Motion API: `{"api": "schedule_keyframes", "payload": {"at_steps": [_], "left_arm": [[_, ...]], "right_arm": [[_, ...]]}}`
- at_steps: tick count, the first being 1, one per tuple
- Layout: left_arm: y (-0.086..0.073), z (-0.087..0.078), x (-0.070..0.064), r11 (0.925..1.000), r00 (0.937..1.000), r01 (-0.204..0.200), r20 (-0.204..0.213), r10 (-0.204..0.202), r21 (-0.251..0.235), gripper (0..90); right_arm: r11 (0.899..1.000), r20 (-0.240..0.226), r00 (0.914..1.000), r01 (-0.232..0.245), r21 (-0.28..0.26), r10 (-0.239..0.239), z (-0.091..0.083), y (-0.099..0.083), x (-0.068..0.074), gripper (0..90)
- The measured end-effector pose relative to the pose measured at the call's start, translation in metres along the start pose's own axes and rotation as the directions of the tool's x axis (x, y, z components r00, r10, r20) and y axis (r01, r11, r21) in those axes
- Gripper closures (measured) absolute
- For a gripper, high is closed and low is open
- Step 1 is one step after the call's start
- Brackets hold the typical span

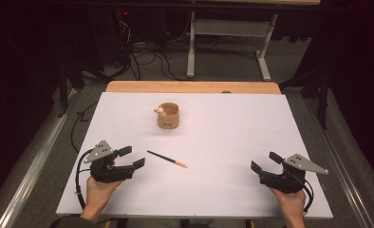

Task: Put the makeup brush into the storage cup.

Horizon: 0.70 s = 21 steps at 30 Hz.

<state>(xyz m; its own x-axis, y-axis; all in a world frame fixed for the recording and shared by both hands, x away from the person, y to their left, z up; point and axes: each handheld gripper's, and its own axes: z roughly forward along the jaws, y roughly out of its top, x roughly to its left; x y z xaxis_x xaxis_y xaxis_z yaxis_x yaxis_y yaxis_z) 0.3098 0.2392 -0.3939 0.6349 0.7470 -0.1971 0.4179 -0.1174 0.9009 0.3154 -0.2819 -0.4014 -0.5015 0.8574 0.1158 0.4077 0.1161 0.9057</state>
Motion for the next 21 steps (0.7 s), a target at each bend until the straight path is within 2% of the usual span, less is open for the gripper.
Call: {"api": "schedule_keyframes", "payload": {"at_steps": [21], "left_arm": [[-0.0002, 0.003, -0.0027, 0.9997, 0.9999, -0.012, 0.008, 0.012, 0.022, 26.8]], "right_arm": [[1.0, -0.002, 1.0, 0.008, 0.006, -0.008, 0.0019, -0.0011, 0.0012, 18.6]]}}
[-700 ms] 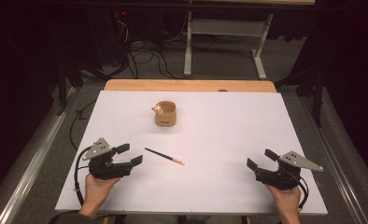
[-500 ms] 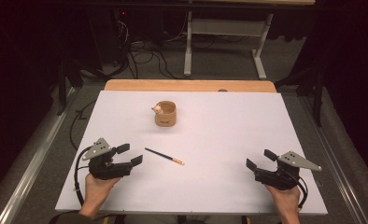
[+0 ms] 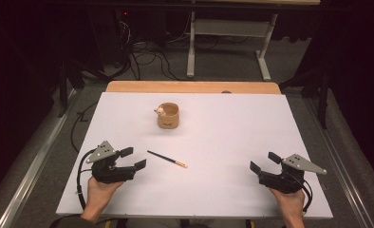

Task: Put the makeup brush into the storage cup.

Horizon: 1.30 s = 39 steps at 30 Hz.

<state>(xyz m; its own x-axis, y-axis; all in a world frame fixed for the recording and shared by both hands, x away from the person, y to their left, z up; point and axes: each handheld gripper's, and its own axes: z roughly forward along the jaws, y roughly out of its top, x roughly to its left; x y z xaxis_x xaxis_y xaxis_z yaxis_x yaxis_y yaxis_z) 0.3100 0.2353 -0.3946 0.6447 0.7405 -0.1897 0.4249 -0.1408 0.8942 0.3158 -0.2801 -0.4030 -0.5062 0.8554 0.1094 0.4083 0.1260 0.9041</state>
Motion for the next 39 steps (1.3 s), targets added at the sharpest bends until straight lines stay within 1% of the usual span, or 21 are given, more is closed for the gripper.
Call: {"api": "schedule_keyframes", "payload": {"at_steps": [2, 7, 14, 18, 22, 23, 25, 31, 35, 39], "left_arm": [[0.0, -0.001, -0.001, 1.0, 1.0, -0.006, 0.002, 0.006, 0.001, 26.8], [0.0, -0.001, -0.001, 1.0, 1.0, -0.006, 0.001, 0.006, -0.001, 26.6], [0.0, 0.001, -0.003, 0.9999, 0.9999, -0.008, 0.015, 0.008, 0.007, 26.3], [0.001, 0.001, -0.003, 0.9999, 0.9998, -0.009, 0.016, 0.009, 0.009, 26.2], [0.002, 0.003, -0.004, 0.9999, 0.9998, -0.006, 0.016, 0.006, 0.008, 26.1], [0.004, 0.003, -0.004, 1.0, 0.9999, -0.004, 0.016, 0.004, 0.008, 26.0], [0.004, 0.003, -0.003, 1.0, 0.9999, -0.004, 0.015, 0.004, 0.009, 26.0], [0.009, 0.004, -0.003, 1.0, 0.9994, 0.01, 0.033, -0.01, 0.002, 25.6], [0.011, 0.004, -0.004, 1.0, 0.9995, 0.003, 0.031, -0.003, 0.001, 25.6], [0.013, 0.005, -0.005, 1.0, 0.9995, -0.001, 0.031, 0.001, 0.002, 25.6]], "right_arm": [[1.0, 0.0, 1.0, 0.0, 0.001, 0.0, 0.0, 0.0, 0.0, 18.7], [1.0, 0.001, 1.0, 0.001, 0.004, -0.001, 0.001, 0.0, 0.001, 18.8], [1.0, 0.008, 1.0, -0.003, 0.004, 0.003, 0.001, 0.0, 0.0, 19.0], [1.0, 0.005, 1.0, 0.002, 0.002, -0.002, 0.0, 0.0, 0.0, 19.2], [1.0, 0.003, 1.0, 0.005, -0.002, -0.005, -0.001, 0.0, 0.0, 19.3], [1.0, 0.003, 1.0, -0.002, -0.005, 0.002, -0.001, 0.0, -0.001, 19.2], [1.0, 0.003, 1.0, -0.002, -0.005, 0.002, -0.001, 0.0, -0.001, 19.2], [1.0, -0.005, 1.0, 0.002, 0.002, -0.002, 0.002, 0.001, 0.0, 19.4], [1.0, -0.004, 1.0, -0.006, 0.002, 0.006, 0.003, 0.001, 0.0, 19.4], [1.0, -0.006, 1.0, 0.002, 0.002, -0.002, 0.004, 0.001, 0.0, 19.3]]}}
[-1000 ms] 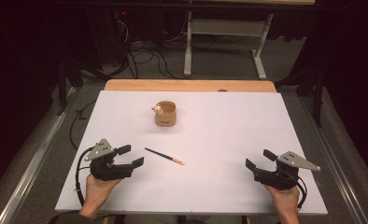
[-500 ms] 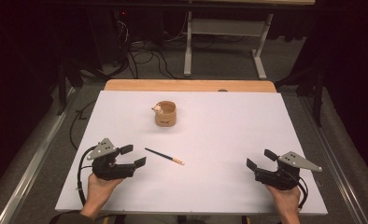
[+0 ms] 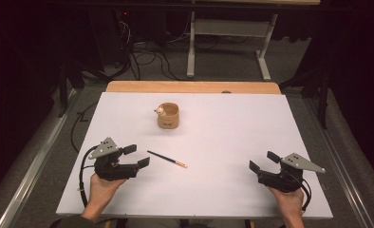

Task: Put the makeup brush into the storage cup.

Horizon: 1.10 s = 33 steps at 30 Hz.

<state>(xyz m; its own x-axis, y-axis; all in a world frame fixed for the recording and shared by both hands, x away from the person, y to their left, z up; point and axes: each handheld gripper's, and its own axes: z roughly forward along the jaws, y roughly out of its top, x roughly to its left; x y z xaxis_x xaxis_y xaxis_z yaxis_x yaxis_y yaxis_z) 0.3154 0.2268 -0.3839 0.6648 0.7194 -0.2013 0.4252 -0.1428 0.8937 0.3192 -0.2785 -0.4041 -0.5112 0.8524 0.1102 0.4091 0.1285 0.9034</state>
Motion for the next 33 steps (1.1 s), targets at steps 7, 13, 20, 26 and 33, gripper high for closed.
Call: {"api": "schedule_keyframes", "payload": {"at_steps": [7, 13, 20, 26, 33], "left_arm": [[0.005, 0.003, -0.001, 1.0, 0.9999, -0.01, 0.004, 0.01, -0.001, 25.6], [0.01, 0.004, 0.0, 0.9999, 0.9999, -0.01, 0.005, 0.01, -0.007, 25.6], [0.016, 0.009, -0.001, 0.9997, 0.9997, -0.022, 0.006, 0.022, -0.004, 25.5], [0.021, 0.013, -0.001, 0.9994, 0.9994, -0.035, 0.007, 0.034, 0.003, 24.9], [0.027, 0.019, -0.001, 0.9994, 0.9993, -0.034, 0.018, 0.034, 0.005, 24.8]], "right_arm": [[1.0, -0.002, 1.0, -0.001, 0.003, 0.001, 0.001, 0.0, 0.0, 19.3], [1.0, -0.001, 1.0, -0.003, 0.001, 0.003, 0.001, 0.0, 0.0, 19.4], [1.0, -0.001, 1.0, -0.002, 0.001, 0.002, 0.001, 0.0, -0.001, 19.1], [1.0, -0.001, 1.0, -0.002, 0.002, 0.002, 0.001, 0.0, 0.0, 19.0], [1.0, 0.0, 1.0, -0.001, 0.002, 0.001, 0.001, 0.0, 0.0, 19.0]]}}
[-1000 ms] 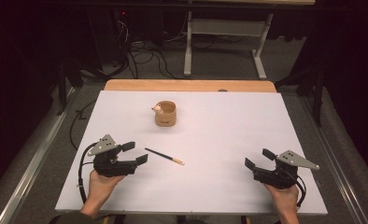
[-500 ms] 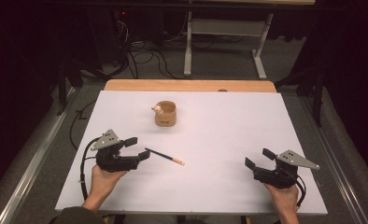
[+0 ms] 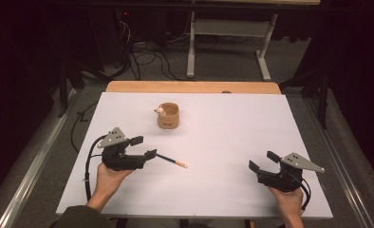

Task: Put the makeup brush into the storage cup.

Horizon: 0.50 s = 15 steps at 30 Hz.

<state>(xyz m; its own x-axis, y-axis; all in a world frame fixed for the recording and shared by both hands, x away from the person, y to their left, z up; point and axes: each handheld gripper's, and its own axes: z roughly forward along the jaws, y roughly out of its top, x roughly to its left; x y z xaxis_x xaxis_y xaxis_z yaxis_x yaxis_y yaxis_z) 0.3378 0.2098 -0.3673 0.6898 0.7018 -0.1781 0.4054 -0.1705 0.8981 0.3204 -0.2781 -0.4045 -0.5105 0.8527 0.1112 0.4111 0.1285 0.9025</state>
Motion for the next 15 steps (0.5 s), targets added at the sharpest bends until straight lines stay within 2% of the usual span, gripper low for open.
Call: {"api": "schedule_keyframes", "payload": {"at_steps": [6, 11, 15], "left_arm": [[0.006, 0.006, 0.0, 0.9999, 1.0, 0.006, 0.006, -0.006, -0.009, 24.9], [0.01, 0.011, -0.001, 0.9999, 0.9999, -0.012, 0.0, 0.012, -0.007, 24.3], [0.013, 0.017, -0.002, 0.9999, 0.9999, -0.011, 0.003, 0.011, -0.007, 23.4]], "right_arm": [[1.0, -0.002, 1.0, 0.0, -0.001, 0.0, 0.0, 0.0, 0.0, 19.0], [1.0, -0.002, 1.0, 0.0, -0.001, 0.0, 0.0, 0.0, 0.0, 19.0], [1.0, -0.003, 1.0, 0.0, 0.0, 0.0, 0.0, 0.0, 0.0, 19.0]]}}
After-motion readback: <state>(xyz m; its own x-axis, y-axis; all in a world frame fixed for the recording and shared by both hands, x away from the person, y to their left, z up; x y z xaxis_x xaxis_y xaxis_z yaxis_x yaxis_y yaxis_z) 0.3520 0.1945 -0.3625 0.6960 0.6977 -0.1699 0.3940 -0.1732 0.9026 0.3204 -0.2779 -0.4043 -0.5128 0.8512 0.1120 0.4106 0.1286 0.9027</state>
